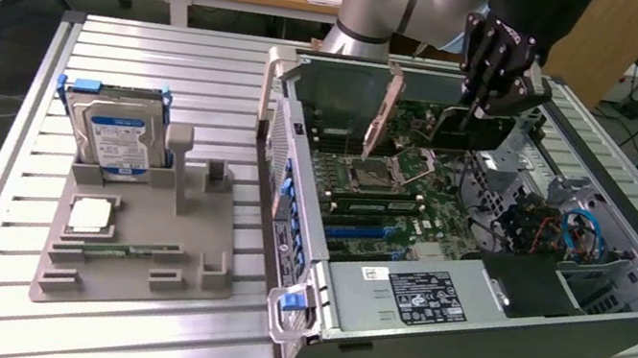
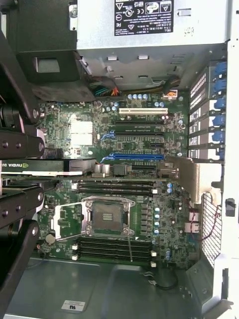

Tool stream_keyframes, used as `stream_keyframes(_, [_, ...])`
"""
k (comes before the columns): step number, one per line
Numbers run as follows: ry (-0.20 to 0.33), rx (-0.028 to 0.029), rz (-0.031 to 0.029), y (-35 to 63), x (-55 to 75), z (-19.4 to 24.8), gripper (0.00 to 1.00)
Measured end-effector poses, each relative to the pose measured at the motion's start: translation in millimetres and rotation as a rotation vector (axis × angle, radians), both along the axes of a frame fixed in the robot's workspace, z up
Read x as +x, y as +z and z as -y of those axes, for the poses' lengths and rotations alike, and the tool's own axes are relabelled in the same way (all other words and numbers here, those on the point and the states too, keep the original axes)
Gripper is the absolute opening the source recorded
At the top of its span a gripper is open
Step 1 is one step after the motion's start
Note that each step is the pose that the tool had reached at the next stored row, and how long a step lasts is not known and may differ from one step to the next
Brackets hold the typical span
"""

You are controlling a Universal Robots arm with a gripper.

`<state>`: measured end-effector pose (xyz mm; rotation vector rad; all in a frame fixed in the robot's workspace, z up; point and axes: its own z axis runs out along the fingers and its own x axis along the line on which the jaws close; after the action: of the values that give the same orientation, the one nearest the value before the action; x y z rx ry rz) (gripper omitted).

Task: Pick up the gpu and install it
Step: 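Insert the gpu into the slot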

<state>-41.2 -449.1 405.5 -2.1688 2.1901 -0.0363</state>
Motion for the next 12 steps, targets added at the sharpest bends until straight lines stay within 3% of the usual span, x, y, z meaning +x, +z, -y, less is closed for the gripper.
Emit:
stream_keyframes(3, [0.000,-0.0030,0.0001,-0.2,0.0,0.0,0.26])
stream_keyframes(12, [0.000,-0.0030,0.0004,-0.2,0.0,0.0,0.26])
